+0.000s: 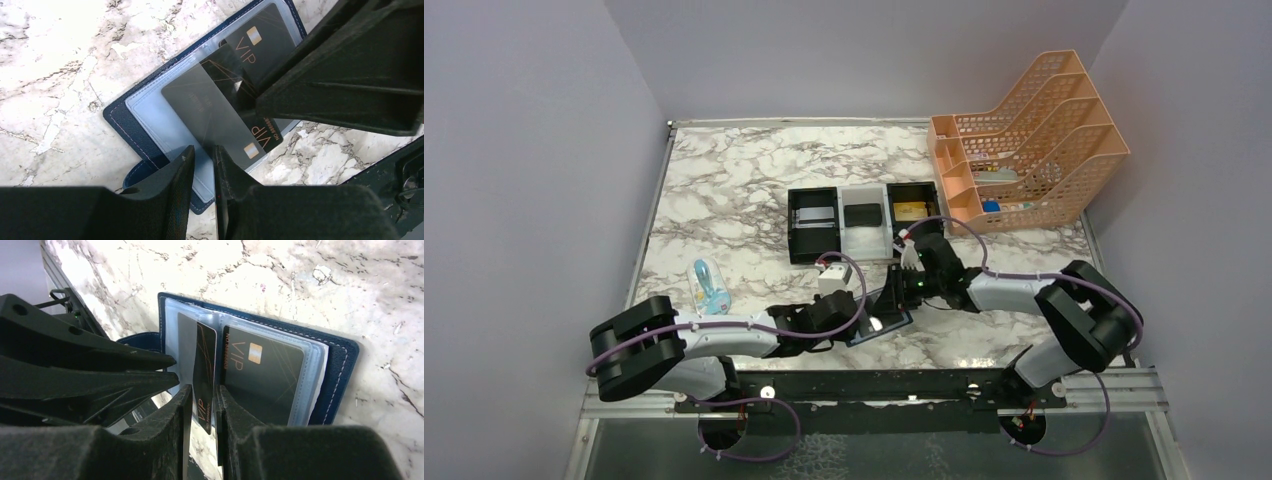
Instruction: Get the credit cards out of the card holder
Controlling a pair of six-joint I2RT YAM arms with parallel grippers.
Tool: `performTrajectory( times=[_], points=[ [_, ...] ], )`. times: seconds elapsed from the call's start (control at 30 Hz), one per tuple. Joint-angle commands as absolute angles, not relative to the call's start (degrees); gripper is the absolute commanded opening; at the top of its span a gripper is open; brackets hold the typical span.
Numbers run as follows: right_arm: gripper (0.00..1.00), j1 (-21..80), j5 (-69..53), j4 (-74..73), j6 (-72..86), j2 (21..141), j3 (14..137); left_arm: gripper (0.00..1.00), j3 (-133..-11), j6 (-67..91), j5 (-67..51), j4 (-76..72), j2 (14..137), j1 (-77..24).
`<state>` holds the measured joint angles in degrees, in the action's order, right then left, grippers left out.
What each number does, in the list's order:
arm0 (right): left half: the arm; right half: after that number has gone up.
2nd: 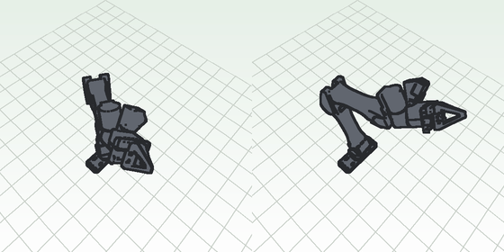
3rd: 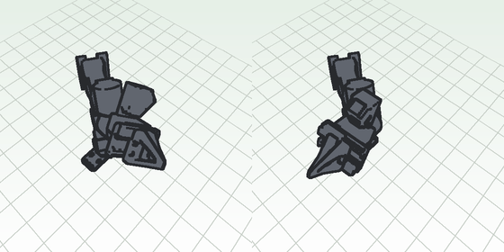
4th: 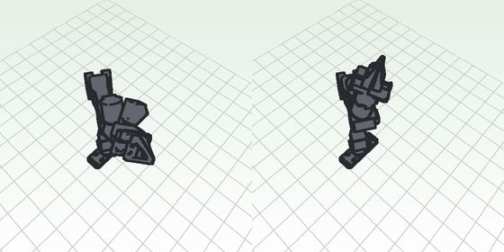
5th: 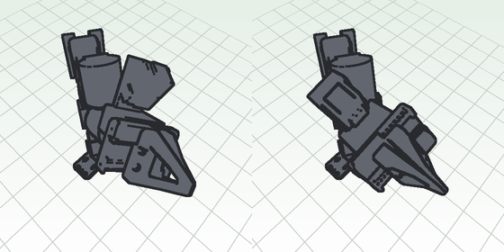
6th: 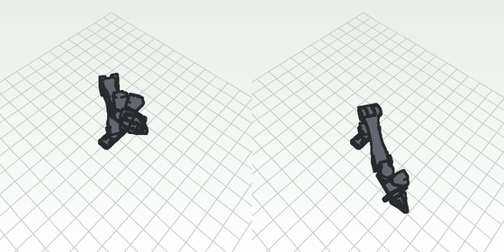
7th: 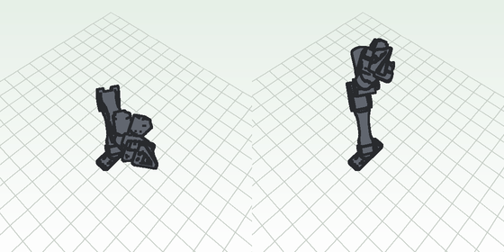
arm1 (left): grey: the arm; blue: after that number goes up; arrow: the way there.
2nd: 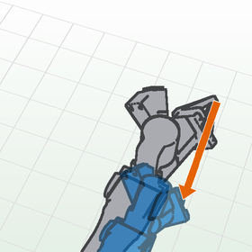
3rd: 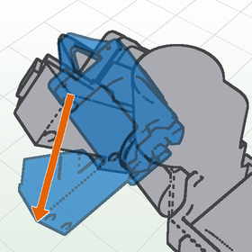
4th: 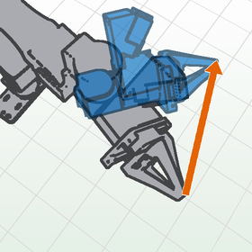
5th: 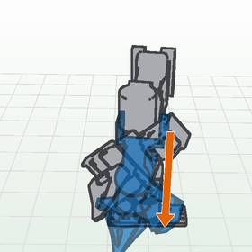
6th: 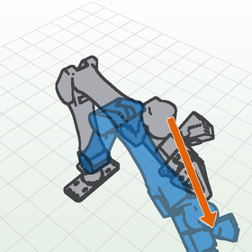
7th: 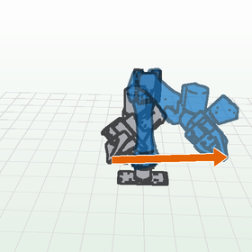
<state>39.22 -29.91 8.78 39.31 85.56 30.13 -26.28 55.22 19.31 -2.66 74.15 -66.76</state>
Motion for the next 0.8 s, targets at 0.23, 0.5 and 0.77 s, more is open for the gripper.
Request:
performTrajectory(
  times=[0.23,0.5,0.77],
  points=[
    [0.10,38.59,-37.49,14.73,40.27,89.56,30.27,0.24,-25.67,54.67,21.03,2.09,75.19,-66.64],
    [0.03,34.81,-33.82,11.67,39.46,84.89,27.27,0.24,-25.75,54.71,21.25,2.40,75.05,-66.71],
    [0.09,32.43,-40.11,12.57,37.04,84.54,25.33,0.23,-26.47,52.53,19.70,1.05,75.11,-66.65]
  ],
)
